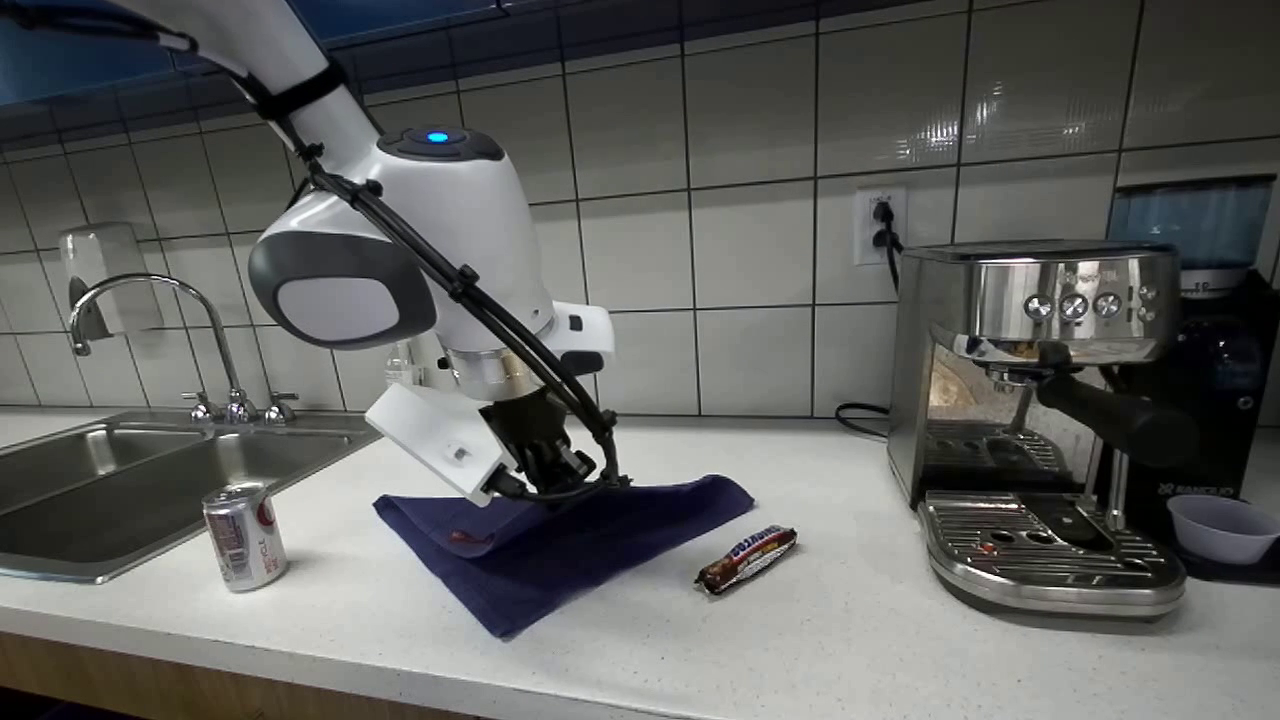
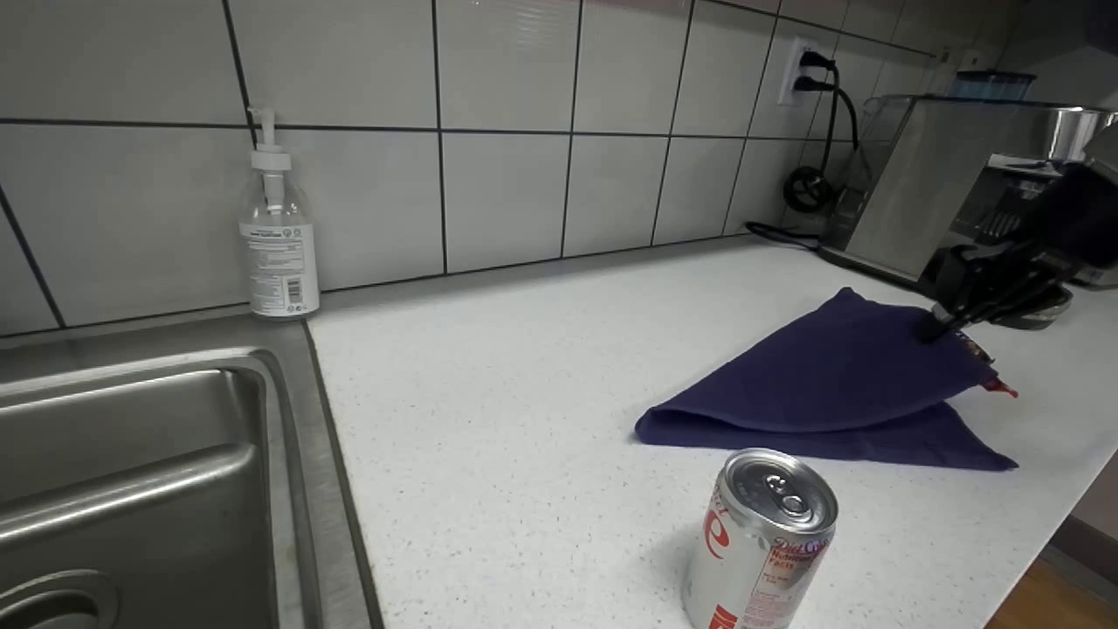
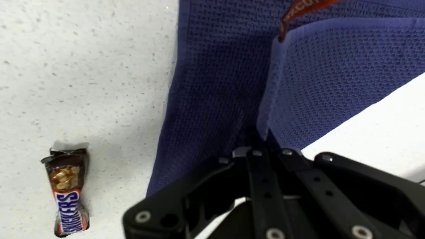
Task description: Fold the towel by placing the corners on each other
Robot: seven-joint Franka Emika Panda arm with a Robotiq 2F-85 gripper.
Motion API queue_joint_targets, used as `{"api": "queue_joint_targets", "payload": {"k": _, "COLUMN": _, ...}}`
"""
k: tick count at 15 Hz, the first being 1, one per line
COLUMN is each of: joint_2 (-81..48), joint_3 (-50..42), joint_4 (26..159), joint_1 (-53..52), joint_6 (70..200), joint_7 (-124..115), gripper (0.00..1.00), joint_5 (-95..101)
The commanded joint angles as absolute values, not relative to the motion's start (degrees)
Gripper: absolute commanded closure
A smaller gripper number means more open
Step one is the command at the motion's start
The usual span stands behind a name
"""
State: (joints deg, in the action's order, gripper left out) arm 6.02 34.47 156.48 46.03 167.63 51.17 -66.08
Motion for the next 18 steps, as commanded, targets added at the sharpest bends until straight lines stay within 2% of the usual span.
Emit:
{"api": "queue_joint_targets", "payload": {"k": 1, "joint_2": 11.39, "joint_3": 33.17, "joint_4": 159.51, "joint_1": 45.61, "joint_6": 164.09, "joint_7": 55.27, "gripper": 0.99, "joint_5": -68.68}}
{"api": "queue_joint_targets", "payload": {"k": 5, "joint_2": 13.63, "joint_3": 31.94, "joint_4": 161.30, "joint_1": 45.37, "joint_6": 162.54, "joint_7": 57.41, "gripper": 0.99, "joint_5": -69.24}}
{"api": "queue_joint_targets", "payload": {"k": 6, "joint_2": 10.39, "joint_3": 32.54, "joint_4": 159.01, "joint_1": 46.71, "joint_6": 163.76, "joint_7": 57.87, "gripper": 0.99, "joint_5": -68.26}}
{"api": "queue_joint_targets", "payload": {"k": 18, "joint_2": 8.96, "joint_3": 33.36, "joint_4": 159.09, "joint_1": 46.39, "joint_6": 164.83, "joint_7": 58.44, "gripper": 0.99, "joint_5": -67.88}}
